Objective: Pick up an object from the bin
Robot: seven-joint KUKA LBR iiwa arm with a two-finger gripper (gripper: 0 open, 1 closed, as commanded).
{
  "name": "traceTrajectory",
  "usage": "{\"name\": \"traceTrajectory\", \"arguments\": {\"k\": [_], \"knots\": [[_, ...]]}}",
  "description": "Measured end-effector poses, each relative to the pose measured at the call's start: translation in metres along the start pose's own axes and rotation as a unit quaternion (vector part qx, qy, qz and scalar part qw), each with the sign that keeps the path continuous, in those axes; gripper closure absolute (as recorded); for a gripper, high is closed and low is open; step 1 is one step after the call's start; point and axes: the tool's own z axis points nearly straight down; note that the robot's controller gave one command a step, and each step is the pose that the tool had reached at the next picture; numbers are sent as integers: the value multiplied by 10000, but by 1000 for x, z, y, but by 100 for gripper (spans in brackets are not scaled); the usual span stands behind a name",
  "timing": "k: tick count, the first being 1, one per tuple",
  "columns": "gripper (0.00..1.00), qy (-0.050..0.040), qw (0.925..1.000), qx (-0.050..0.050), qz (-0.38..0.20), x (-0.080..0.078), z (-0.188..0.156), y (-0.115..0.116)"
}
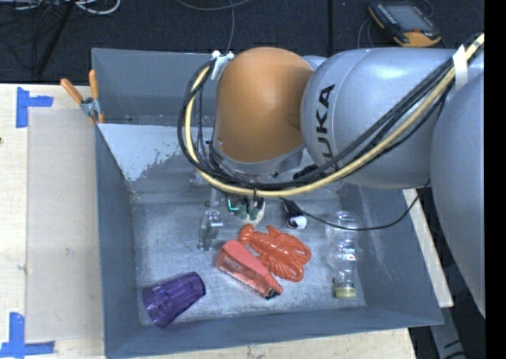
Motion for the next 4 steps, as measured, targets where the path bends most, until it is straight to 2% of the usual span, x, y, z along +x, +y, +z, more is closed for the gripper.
{"name": "traceTrajectory", "arguments": {"k": [1,2,3,4], "knots": [[0,-36,10000,-5,17,-2,-5,-1],[0,-76,10000,-23,-24,-16,40,-42],[0,-28,9997,9,-257,8,75,-75],[0,-43,9994,-7,-341,14,105,-93]]}}
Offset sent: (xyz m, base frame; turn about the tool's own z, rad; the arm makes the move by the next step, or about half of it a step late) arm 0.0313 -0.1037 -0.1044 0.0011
